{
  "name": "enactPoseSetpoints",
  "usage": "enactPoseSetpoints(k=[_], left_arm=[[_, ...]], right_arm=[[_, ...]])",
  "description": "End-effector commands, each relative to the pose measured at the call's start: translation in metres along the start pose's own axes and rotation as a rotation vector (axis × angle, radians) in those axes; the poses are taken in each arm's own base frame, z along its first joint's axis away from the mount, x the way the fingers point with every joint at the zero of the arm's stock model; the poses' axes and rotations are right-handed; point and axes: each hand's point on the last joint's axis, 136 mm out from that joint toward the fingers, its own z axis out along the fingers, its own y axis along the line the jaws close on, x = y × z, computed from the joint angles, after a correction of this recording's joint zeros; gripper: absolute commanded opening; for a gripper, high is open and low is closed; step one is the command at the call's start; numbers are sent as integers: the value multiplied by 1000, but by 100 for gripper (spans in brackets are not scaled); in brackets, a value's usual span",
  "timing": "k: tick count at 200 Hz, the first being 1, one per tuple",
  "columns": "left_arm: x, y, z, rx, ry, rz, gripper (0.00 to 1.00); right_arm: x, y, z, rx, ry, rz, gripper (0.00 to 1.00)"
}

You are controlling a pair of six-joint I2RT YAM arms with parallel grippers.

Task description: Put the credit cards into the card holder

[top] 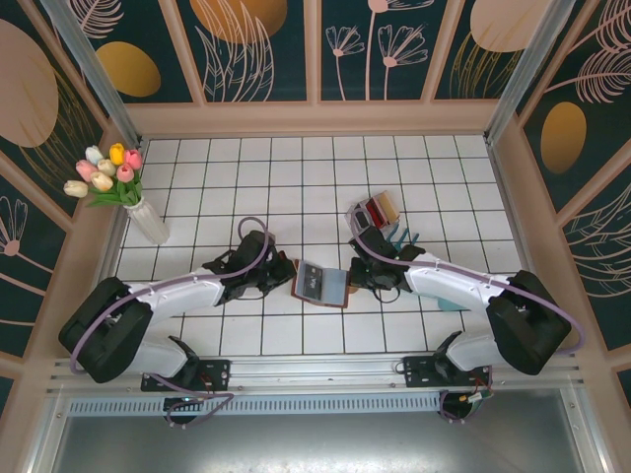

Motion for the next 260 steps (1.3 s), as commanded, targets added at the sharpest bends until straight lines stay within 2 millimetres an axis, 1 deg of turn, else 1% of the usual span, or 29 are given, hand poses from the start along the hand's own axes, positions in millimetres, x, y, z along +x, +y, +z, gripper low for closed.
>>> enactPoseSetpoints(k=[1,15,26,44,62,69,76,86,91,100,108,114,115,119,123,137,149,156,170,179,194,208,222,228,235,238,244,255,260], left_arm=[[-6,-20,-11,26,-16,30,0],[-8,-33,-15,46,-19,52,0],[-7,-41,-14,63,-10,64,0],[1,-58,-4,92,34,83,0],[16,-80,8,93,87,135,0],[23,-87,14,93,107,148,9],[29,-91,21,101,130,154,9],[38,-94,31,107,163,158,10],[42,-94,36,108,177,161,13],[51,-96,46,117,206,165,24],[59,-94,55,123,241,157,26],[64,-98,58,146,261,153,27],[65,-100,58,152,264,152,28],[71,-92,68,138,286,143,31],[75,-92,72,145,299,137,35],[85,-93,83,167,334,124,35],[86,-90,88,157,326,120,37],[86,-85,91,138,324,114,40],[86,-73,96,99,318,110,40],[85,-68,95,83,301,103,41],[81,-75,86,116,277,112,42],[75,-82,78,124,248,138,44],[69,-91,68,140,219,166,45],[67,-91,66,130,208,173,46],[65,-88,67,112,197,176,47],[62,-95,60,129,184,183,47],[60,-96,58,125,171,186,47],[57,-97,55,125,160,193,47],[58,-98,55,126,160,194,47]], right_arm=[[2,6,5,-38,11,-4,0],[2,13,6,-74,14,-5,0],[1,18,8,-106,10,4,0],[2,25,11,-163,10,30,0],[1,28,10,-193,0,56,0],[1,27,10,-198,-7,71,0],[1,25,10,-203,-15,86,0],[0,23,9,-215,-27,107,0],[-1,21,9,-217,-31,119,0],[-1,18,8,-219,-39,139,0],[-2,13,8,-216,-49,157,0],[-3,10,8,-212,-58,171,0],[-3,9,8,-211,-59,173,0],[-3,7,7,-208,-64,181,0],[-4,4,7,-204,-68,192,0],[-7,-4,3,-198,-95,226,0],[-7,-10,0,-199,-106,250,0],[-9,-13,-1,-198,-114,261,0],[-10,-14,-4,-230,-113,267,1],[-10,-11,-5,-259,-99,261,1],[-8,-10,-5,-261,-65,245,6],[-6,-15,-7,-212,-55,236,15],[-5,-22,-12,-161,-48,220,22],[-5,-24,-15,-140,-44,211,27],[-4,-27,-17,-119,-36,200,28],[-4,-27,-18,-112,-32,194,29],[-3,-29,-20,-96,-26,184,30],[-1,-30,-23,-85,-12,166,36],[0,-30,-24,-82,-4,160,37]])
